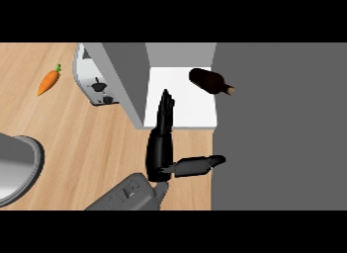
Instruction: Pick up the wine, place it into the cabinet and close the cabinet
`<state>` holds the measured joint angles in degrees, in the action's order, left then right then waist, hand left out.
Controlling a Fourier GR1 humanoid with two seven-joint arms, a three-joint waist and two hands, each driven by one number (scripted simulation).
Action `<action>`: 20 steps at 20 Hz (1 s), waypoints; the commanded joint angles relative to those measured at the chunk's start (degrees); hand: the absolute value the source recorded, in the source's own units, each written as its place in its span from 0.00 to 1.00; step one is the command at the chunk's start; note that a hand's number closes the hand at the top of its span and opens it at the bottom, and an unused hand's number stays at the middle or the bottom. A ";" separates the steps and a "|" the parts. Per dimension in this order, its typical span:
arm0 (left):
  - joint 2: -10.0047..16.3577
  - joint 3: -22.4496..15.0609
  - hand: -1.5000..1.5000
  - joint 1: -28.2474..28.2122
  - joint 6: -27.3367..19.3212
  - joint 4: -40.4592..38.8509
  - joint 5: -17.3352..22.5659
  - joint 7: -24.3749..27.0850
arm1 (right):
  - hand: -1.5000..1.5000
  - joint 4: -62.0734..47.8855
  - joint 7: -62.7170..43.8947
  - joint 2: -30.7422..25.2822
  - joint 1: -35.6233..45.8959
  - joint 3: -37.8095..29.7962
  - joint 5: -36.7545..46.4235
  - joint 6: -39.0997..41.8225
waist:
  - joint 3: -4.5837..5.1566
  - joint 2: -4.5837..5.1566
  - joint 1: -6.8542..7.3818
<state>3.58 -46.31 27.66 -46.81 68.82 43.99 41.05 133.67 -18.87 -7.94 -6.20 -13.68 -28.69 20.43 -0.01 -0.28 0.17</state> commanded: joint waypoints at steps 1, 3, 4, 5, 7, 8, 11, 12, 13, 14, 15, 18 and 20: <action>3.07 -2.46 0.00 -4.49 -2.23 10.78 -2.96 -3.66 | 0.00 3.49 -1.89 -1.96 -0.95 -4.30 -2.76 -1.05 | 0.00 0.01 -0.15; 3.96 -5.30 0.00 -11.46 -4.62 15.80 -5.23 -1.97 | 0.00 3.82 0.08 -0.31 -2.53 -2.64 -1.44 0.46 | 0.00 0.03 -0.05; 8.75 -5.19 0.00 -14.12 -3.22 20.11 -4.85 -2.21 | 0.00 4.54 0.41 -1.56 -5.03 -4.76 -3.68 2.33 | -0.01 -0.10 -0.03; 9.55 -4.05 1.00 -14.32 -0.33 18.73 -5.40 -2.47 | 0.00 2.19 -2.72 -3.95 0.58 -4.49 -3.30 -0.06 | 0.02 0.12 0.04; 12.68 -7.26 1.00 -21.05 -1.80 24.44 -7.07 -0.67 | 0.00 3.96 0.77 -2.06 -4.30 -5.49 -3.16 2.68 | 0.00 -0.03 0.05; 14.12 -6.21 1.00 -20.77 -2.69 27.25 -7.74 -2.58 | 0.00 2.42 0.17 -0.91 -0.91 -2.02 3.02 0.59 | 0.01 0.10 0.30; 19.26 -5.70 1.00 -23.91 -1.74 32.46 -7.22 -5.76 | 0.00 0.62 1.58 -3.68 -3.32 -3.37 0.36 6.65 | -0.02 0.09 0.11; 21.64 -6.90 1.00 -26.04 -2.77 36.16 -8.41 -5.60 | 0.00 -0.09 -0.53 -6.36 -2.64 -5.64 -3.30 6.53 | -0.02 0.04 0.20; 21.44 -6.85 1.00 -27.06 0.10 33.73 -8.75 -3.66 | 1.00 0.51 -1.23 -6.09 -2.78 -3.39 -0.85 7.20 | 0.01 0.13 0.11; 23.36 -7.46 1.00 -28.10 1.02 33.57 -8.87 -2.93 | 1.00 2.50 -0.04 -7.25 -7.24 -4.07 -2.08 11.61 | -0.01 0.00 -0.25; 25.99 -6.04 1.00 -27.56 0.70 37.43 -7.87 -5.39 | 1.00 -1.09 2.05 -9.98 -5.95 -5.72 -1.66 15.22 | -0.06 0.01 0.03; 30.78 -5.71 1.00 -32.01 2.31 40.89 -8.43 -4.22 | 1.00 -0.68 3.94 -10.12 -6.73 -3.68 -2.20 19.84 | -0.03 0.03 0.22; 32.39 -2.63 1.00 -32.41 4.00 40.13 -7.78 -3.41 | 1.00 -0.25 0.69 -12.58 -8.07 -2.61 -9.43 20.56 | 0.02 0.08 0.03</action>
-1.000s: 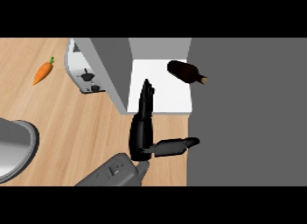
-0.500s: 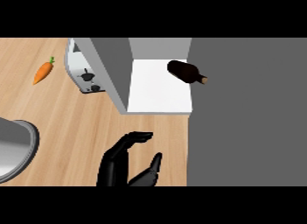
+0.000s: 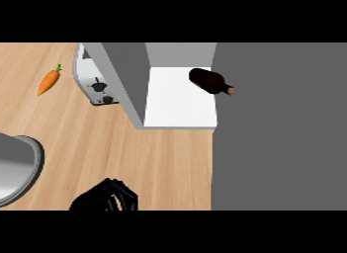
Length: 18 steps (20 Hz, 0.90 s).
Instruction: Pick up the wine, place it into the cabinet and close the cabinet
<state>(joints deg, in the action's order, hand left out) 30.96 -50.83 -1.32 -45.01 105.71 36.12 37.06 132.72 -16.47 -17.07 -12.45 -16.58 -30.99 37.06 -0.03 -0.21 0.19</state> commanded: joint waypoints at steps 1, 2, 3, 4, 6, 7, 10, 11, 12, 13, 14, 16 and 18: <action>6.12 1.49 1.00 -4.65 1.73 5.20 -0.37 0.65 | 1.00 1.19 -0.05 -0.66 -6.09 3.18 -5.53 6.66 | -0.01 -0.07 -0.15; 8.48 3.50 1.00 -5.20 4.03 5.70 1.25 0.57 | 1.00 2.76 -2.04 0.67 -5.69 8.22 -3.47 5.69 | 0.04 0.00 0.32; 7.23 5.27 1.00 -6.26 6.57 1.53 2.55 3.15 | 1.00 2.91 -1.10 -0.43 -7.71 8.21 -5.70 8.47 | 0.08 0.02 -0.13; 10.54 5.87 1.00 -7.26 6.69 6.90 2.47 2.04 | 1.00 2.94 -4.30 -2.25 -5.79 9.46 -6.56 6.04 | 0.08 0.04 0.47; 14.11 10.89 1.00 -7.71 8.90 7.50 5.35 1.05 | 1.00 5.94 -2.24 1.27 -9.55 13.97 -2.97 8.51 | 0.05 -0.05 -0.03; 10.85 9.07 1.00 -10.78 9.47 4.23 3.70 5.44 | 1.00 7.63 -5.40 1.73 -7.83 17.15 -2.88 4.61 | 0.12 0.05 0.30; 15.25 17.13 1.00 -11.88 15.54 4.06 9.18 5.27 | 1.00 8.37 -4.23 1.37 -9.23 19.64 -2.52 7.12 | 0.12 0.05 0.12; 16.90 16.62 1.00 -15.59 16.45 5.39 7.80 8.48 | 1.00 9.64 -5.25 0.19 -9.89 21.16 -3.08 7.35 | 0.15 -0.11 0.60; 15.45 16.76 1.00 -14.71 16.23 4.56 8.70 7.47 | 1.00 13.19 -6.23 2.51 -11.76 26.21 -0.14 6.45 | 0.17 -0.17 0.03; 15.90 18.17 1.00 -14.97 16.91 4.95 9.67 7.61 | 1.00 13.15 -5.89 2.32 -11.17 27.98 0.99 7.76 | 0.17 -0.24 0.05; 17.52 20.16 1.00 -15.84 19.18 3.62 10.65 8.59 | 1.00 11.49 -3.96 3.25 -9.70 28.54 4.14 10.26 | 0.17 -0.36 0.11; 20.34 22.54 1.00 -16.88 18.89 6.18 12.36 6.77 | 1.00 13.59 -5.49 4.47 -7.21 32.11 6.37 8.95 | 0.20 -0.67 0.38; 20.86 23.32 1.00 -19.04 20.92 4.95 12.84 8.35 | 1.00 15.18 -7.33 3.91 -7.21 35.66 6.41 9.21 | 0.27 -0.88 0.07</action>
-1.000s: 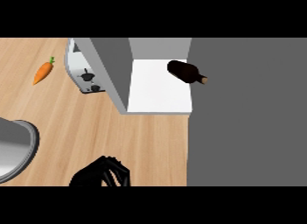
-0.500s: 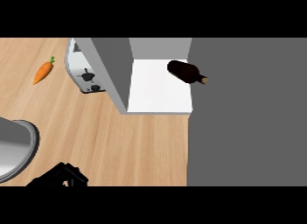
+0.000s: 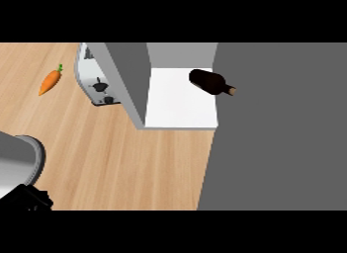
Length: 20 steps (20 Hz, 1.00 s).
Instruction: Pick up the wine, place it into the cabinet and close the cabinet
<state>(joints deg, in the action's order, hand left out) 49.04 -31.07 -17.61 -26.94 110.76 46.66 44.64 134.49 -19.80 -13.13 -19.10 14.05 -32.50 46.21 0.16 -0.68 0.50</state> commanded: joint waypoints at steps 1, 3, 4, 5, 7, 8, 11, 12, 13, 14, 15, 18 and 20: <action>3.76 4.50 1.00 -3.38 3.68 1.10 3.53 -0.04 | 1.00 10.75 -4.01 2.95 1.28 8.00 11.09 -0.43 | 0.03 -0.33 0.03; 3.32 5.62 1.00 -3.48 4.70 -0.86 3.69 1.23 | 1.00 12.34 -6.29 5.04 3.01 12.28 11.97 -3.15 | 0.19 -0.52 -0.45; 4.51 6.65 1.00 -4.58 6.24 -0.85 4.70 1.25 | 1.00 11.71 -6.68 6.10 4.19 13.74 12.61 -3.41 | 0.21 -0.68 -0.18; 3.55 5.63 1.00 -5.60 5.67 -0.53 3.92 2.11 | 1.00 10.35 -7.25 7.65 4.80 15.08 15.17 -3.98 | 0.19 -0.81 -0.34; 5.44 7.87 1.00 -5.61 7.52 -0.37 5.43 1.35 | 1.00 8.61 -8.58 10.01 5.95 18.56 17.82 -5.60 | 0.16 -0.81 -0.69; 6.06 8.85 1.00 -6.20 8.64 -1.47 6.00 1.69 | 1.00 8.50 -9.72 11.02 7.56 19.87 18.42 -7.05 | 0.27 -0.90 -0.44; 7.00 9.81 1.00 -7.58 11.59 -2.11 7.17 1.99 | 1.00 6.40 -9.92 12.90 8.75 26.16 22.43 -10.22 | 0.30 -1.09 -1.01; 6.95 9.39 1.00 -9.15 11.20 -1.37 6.67 2.58 | 1.00 6.01 -10.03 12.93 10.04 28.35 23.64 -12.11 | 0.28 -1.13 -0.28; 6.97 11.10 1.00 -7.23 11.87 -2.47 8.47 1.46 | 1.00 4.42 -9.26 12.94 11.52 30.81 24.61 -14.38 | 0.30 -0.75 -0.89; 7.45 10.63 1.00 -9.76 12.85 -2.31 7.08 3.41 | 1.00 3.89 -8.94 12.94 11.31 32.10 27.19 -15.42 | 0.25 -1.10 -0.19; 8.49 12.02 1.00 -8.86 14.65 -3.69 7.80 3.21 | 1.00 2.04 -9.22 12.95 12.89 32.69 27.37 -16.69 | 0.38 -0.95 -0.12; 8.19 12.13 1.00 -9.49 15.02 -3.10 7.43 3.96 | 1.00 -0.26 -8.78 12.93 16.45 35.61 28.83 -21.72 | 0.36 -0.66 0.65; 8.86 13.31 1.00 -8.45 15.91 -3.01 8.72 2.92 | 1.00 -2.82 -7.61 12.89 18.72 35.80 29.92 -22.46 | 0.34 -0.35 0.74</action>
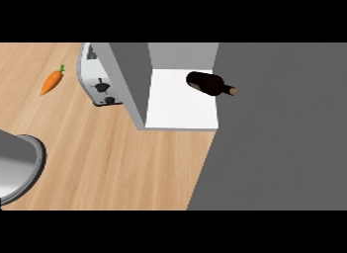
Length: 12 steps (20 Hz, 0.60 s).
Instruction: Pick up the wine, place it into the cabinet and close the cabinet
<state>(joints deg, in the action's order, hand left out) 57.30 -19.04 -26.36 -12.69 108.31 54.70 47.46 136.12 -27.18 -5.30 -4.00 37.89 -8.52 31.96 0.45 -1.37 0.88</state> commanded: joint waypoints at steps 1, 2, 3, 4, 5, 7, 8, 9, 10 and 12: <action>0.49 1.06 1.00 0.21 1.85 -0.50 0.98 -0.28 | 1.00 -4.70 -0.24 5.04 4.41 11.84 5.32 -8.76 | 0.10 0.42 0.69; 1.20 1.75 1.00 -0.45 2.03 -0.25 1.22 -0.29 | 1.00 -4.95 -0.30 5.01 4.04 12.00 6.18 -9.28 | 0.05 0.23 0.99; 1.56 1.45 1.00 -0.45 2.87 -0.29 0.81 -0.26 | 1.00 -4.95 0.51 4.98 4.72 11.32 6.03 -10.09 | 0.07 0.34 1.10; 1.31 1.71 1.00 -1.06 3.45 -1.77 1.10 0.17 | 1.00 -5.02 0.11 4.96 4.67 11.84 5.88 -9.62 | 0.20 0.28 1.45; 0.93 1.90 1.00 -0.36 3.36 -2.22 1.28 0.05 | 1.00 -4.87 -0.05 4.95 5.52 12.19 5.88 -10.26 | 0.20 0.48 1.01; 1.31 1.57 1.00 -0.42 4.19 -1.44 0.92 0.06 | 1.00 -5.84 0.39 4.91 6.19 11.10 5.03 -10.53 | 0.23 0.63 1.76; 1.41 1.45 1.00 -1.19 5.12 -0.84 1.00 0.51 | 1.00 -6.63 1.27 4.90 5.61 10.48 4.35 -11.02 | 0.18 0.61 2.66; 1.27 1.98 1.00 -0.43 5.03 -2.21 1.03 0.54 | 1.00 -6.79 1.98 4.89 6.20 10.13 4.17 -11.20 | 0.25 0.91 2.23; 2.73 3.27 1.00 -0.83 5.83 -2.03 1.03 0.79 | 1.00 -7.08 2.31 4.88 6.13 9.19 4.17 -11.61 | 0.18 0.77 3.11; 2.57 2.33 1.00 -1.27 6.95 -2.59 1.26 0.22 | 1.00 -6.86 2.05 4.87 7.33 8.49 4.17 -11.64 | 0.33 1.02 3.12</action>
<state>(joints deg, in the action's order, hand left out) 59.08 -17.04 -27.25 -7.46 106.46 55.71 47.86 135.75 -24.24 -8.88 -0.44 39.81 -7.82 28.80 0.67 -0.64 3.31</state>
